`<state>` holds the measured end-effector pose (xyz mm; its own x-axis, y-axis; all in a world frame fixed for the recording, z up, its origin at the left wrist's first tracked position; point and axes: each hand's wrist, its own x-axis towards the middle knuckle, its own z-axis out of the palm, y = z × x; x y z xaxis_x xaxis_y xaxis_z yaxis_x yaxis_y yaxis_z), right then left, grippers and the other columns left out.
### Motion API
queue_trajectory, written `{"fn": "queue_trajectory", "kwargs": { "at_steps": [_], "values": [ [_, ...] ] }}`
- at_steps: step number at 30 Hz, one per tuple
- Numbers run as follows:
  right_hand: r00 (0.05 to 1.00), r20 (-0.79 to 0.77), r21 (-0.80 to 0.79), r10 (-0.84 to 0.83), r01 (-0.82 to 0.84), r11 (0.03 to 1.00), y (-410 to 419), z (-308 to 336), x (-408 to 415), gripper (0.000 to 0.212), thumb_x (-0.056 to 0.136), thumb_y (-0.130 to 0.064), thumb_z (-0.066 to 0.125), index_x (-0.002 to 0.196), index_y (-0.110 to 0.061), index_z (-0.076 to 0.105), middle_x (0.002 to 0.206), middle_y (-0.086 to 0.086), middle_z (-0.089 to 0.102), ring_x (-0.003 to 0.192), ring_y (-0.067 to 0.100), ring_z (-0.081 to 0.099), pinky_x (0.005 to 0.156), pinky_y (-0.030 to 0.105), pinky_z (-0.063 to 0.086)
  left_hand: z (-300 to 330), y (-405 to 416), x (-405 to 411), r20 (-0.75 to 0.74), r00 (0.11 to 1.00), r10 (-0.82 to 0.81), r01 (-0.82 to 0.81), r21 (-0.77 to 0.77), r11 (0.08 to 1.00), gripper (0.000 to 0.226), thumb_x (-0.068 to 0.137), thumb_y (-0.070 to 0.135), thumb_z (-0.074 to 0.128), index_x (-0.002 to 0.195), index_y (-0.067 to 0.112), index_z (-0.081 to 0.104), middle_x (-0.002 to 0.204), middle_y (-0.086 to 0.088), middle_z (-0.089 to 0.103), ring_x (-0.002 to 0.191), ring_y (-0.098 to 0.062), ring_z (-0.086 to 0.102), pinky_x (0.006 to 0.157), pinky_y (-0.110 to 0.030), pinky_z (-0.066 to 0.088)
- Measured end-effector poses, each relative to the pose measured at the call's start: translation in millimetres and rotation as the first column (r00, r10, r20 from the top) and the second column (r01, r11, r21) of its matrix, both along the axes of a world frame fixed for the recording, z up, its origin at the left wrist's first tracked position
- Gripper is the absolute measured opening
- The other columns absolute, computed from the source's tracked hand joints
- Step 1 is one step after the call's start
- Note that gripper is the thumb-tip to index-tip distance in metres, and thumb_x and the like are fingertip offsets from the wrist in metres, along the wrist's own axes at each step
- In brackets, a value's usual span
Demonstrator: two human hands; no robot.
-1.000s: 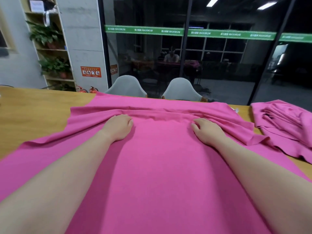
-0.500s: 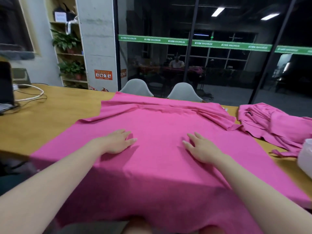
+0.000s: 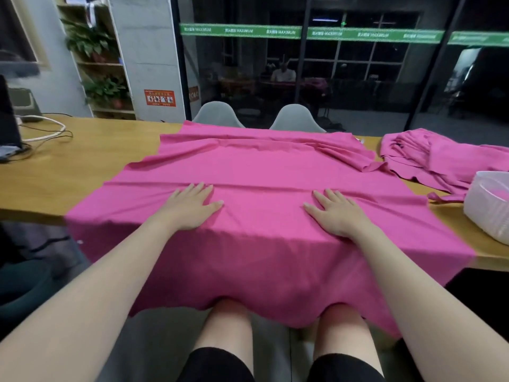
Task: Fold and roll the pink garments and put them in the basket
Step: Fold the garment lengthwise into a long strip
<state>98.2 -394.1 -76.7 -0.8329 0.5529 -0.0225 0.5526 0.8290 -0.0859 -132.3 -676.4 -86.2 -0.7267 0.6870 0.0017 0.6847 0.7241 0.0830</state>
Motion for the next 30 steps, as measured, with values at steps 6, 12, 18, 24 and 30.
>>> {"fn": "queue_trajectory", "kwargs": {
  "at_steps": [6,12,18,24,30],
  "values": [
    [1.0,0.006,-0.004,0.01,-0.01,1.0,36,1,-41,0.076,0.098,-0.073,0.017,0.163,-0.034,0.01,0.171,0.001,0.002,0.158,0.022,0.002,0.127,0.045,0.005,3,35,-36,0.005,1.0,-0.011,0.011,0.01,1.0,0.077,0.099,0.071,0.019,0.163,0.03,0.007,0.171,0.005,-0.001,0.157,-0.016,0.0,0.127,-0.045,0.002],
    [1.0,-0.013,0.005,-0.006,0.006,1.0,79,-2,-89,0.076,0.098,-0.074,0.017,0.163,-0.035,0.012,0.171,0.001,0.003,0.158,0.021,0.004,0.127,0.046,0.006,4,78,-86,0.0,1.0,-0.026,0.026,0.029,0.999,0.075,0.1,0.07,0.022,0.163,0.031,0.011,0.171,0.005,0.002,0.157,-0.015,0.002,0.128,-0.043,0.004],
    [0.999,-0.036,0.028,-0.018,0.019,0.999,119,-2,-126,0.076,0.098,-0.072,0.02,0.162,-0.032,0.019,0.171,0.005,0.012,0.157,0.025,0.01,0.127,0.044,0.009,3,115,-126,-0.019,0.999,-0.026,0.027,0.043,0.999,0.076,0.099,0.07,0.025,0.163,0.029,0.017,0.171,0.004,0.01,0.157,-0.016,0.009,0.127,-0.041,0.007],
    [0.999,-0.043,0.034,-0.016,0.017,0.999,151,0,-161,0.075,0.099,-0.071,0.02,0.162,-0.03,0.021,0.17,0.005,0.013,0.157,0.025,0.012,0.127,0.045,0.011,5,147,-160,-0.036,0.998,-0.047,0.049,0.049,0.998,0.076,0.099,0.07,0.027,0.162,0.029,0.02,0.17,0.003,0.016,0.156,-0.018,0.016,0.126,-0.043,0.011],
    [0.998,-0.049,0.039,-0.033,0.035,0.999,172,1,-185,0.074,0.1,-0.069,0.021,0.162,-0.03,0.022,0.17,0.005,0.015,0.156,0.024,0.012,0.125,0.044,0.011,7,173,-188,-0.053,0.996,-0.07,0.074,0.071,0.995,0.074,0.1,0.067,0.029,0.162,0.028,0.022,0.169,0.005,0.019,0.154,-0.018,0.02,0.126,-0.043,0.014]
  ]
}}
